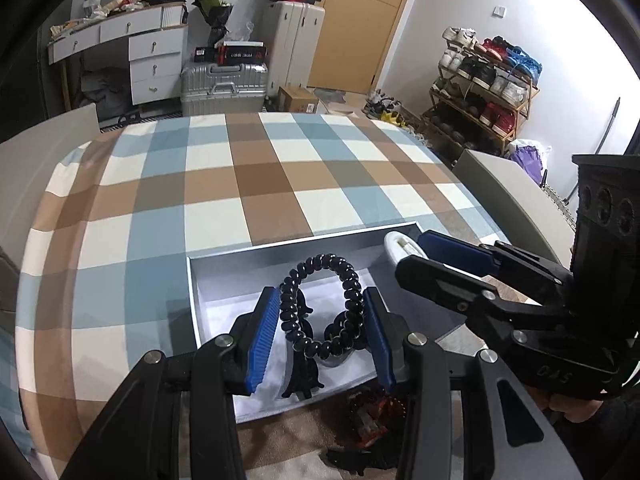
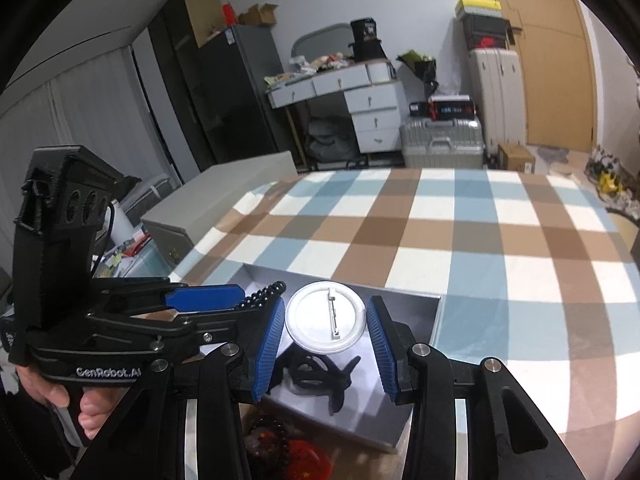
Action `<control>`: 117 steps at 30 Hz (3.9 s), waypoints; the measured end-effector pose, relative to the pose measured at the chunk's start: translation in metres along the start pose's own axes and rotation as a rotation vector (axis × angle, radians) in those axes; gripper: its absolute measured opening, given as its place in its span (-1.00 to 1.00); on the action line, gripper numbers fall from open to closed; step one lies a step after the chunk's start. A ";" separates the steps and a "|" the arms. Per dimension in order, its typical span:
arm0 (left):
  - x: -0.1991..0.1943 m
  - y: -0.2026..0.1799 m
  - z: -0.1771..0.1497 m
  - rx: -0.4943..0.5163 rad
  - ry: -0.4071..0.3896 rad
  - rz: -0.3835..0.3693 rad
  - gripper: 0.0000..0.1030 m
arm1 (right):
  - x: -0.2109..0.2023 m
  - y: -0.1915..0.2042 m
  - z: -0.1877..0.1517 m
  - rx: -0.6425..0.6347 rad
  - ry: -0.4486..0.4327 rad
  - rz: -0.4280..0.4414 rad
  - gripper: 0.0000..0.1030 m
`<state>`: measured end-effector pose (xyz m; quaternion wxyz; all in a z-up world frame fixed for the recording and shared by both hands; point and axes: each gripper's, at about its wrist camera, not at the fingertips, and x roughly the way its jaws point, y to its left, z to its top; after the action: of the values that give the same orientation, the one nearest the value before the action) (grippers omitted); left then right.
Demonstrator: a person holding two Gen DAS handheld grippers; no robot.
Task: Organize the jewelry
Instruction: 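Lower the hair tie and white badge into the grey box and open both tools, then move both tools back toward the remaining jewelry pile, then grasp a black claw clip from the pile with the right tool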
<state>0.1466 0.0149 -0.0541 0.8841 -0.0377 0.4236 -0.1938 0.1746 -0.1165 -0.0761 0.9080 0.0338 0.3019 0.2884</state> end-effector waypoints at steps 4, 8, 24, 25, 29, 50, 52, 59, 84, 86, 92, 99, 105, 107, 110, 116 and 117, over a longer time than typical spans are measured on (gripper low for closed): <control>0.006 0.002 -0.001 -0.006 0.016 0.005 -0.28 | 0.012 -0.006 -0.002 0.012 0.034 -0.003 -0.20; 0.011 0.007 -0.003 -0.030 0.032 -0.005 -0.28 | 0.018 -0.007 -0.005 0.004 0.052 -0.010 -0.20; 0.014 0.007 0.001 -0.039 0.037 -0.015 -0.07 | 0.006 -0.009 0.000 0.026 -0.002 -0.017 -0.16; 0.013 0.006 0.000 -0.039 0.038 -0.012 -0.03 | 0.004 -0.009 0.000 0.026 -0.009 -0.018 -0.16; 0.008 0.004 0.000 -0.036 0.034 -0.008 0.00 | -0.012 -0.008 0.000 0.024 -0.055 -0.033 -0.01; -0.038 -0.022 -0.013 0.017 -0.094 0.085 0.54 | -0.076 0.011 -0.015 0.038 -0.159 -0.043 0.72; -0.044 -0.023 -0.015 0.013 -0.116 0.098 0.61 | -0.085 0.012 -0.018 0.042 -0.174 -0.043 0.80; -0.060 -0.032 -0.027 0.020 -0.166 0.137 0.62 | -0.109 0.022 -0.032 0.032 -0.220 -0.012 1.00; -0.064 -0.002 -0.110 -0.145 -0.113 0.269 0.87 | -0.072 0.040 -0.105 0.048 0.001 -0.020 0.99; -0.066 0.003 -0.114 -0.152 -0.113 0.260 0.87 | -0.069 0.042 -0.104 0.053 0.009 -0.014 0.97; -0.067 0.008 -0.121 -0.165 -0.108 0.240 0.87 | -0.054 0.045 -0.104 0.075 0.063 0.005 0.73; -0.067 0.010 -0.128 -0.178 -0.094 0.188 0.87 | -0.044 0.049 -0.108 0.073 0.116 0.006 0.30; -0.069 0.010 -0.128 -0.186 -0.105 0.161 0.86 | -0.041 0.046 -0.107 0.099 0.125 0.012 0.07; -0.070 0.010 -0.129 -0.189 -0.104 0.159 0.86 | -0.041 0.046 -0.106 0.104 0.124 0.016 0.06; -0.070 0.010 -0.129 -0.192 -0.103 0.165 0.86 | -0.039 0.047 -0.105 0.108 0.134 0.012 -0.11; -0.069 0.006 -0.130 -0.169 -0.093 0.154 0.86 | -0.037 0.045 -0.105 0.122 0.140 0.004 -0.63; -0.069 0.005 -0.130 -0.164 -0.092 0.153 0.86 | -0.038 0.044 -0.106 0.121 0.139 0.010 -0.63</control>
<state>0.0095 0.0577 -0.0877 0.9088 -0.0863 0.3985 -0.0884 0.0676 -0.1120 -0.1319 0.8797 0.0698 0.3809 0.2758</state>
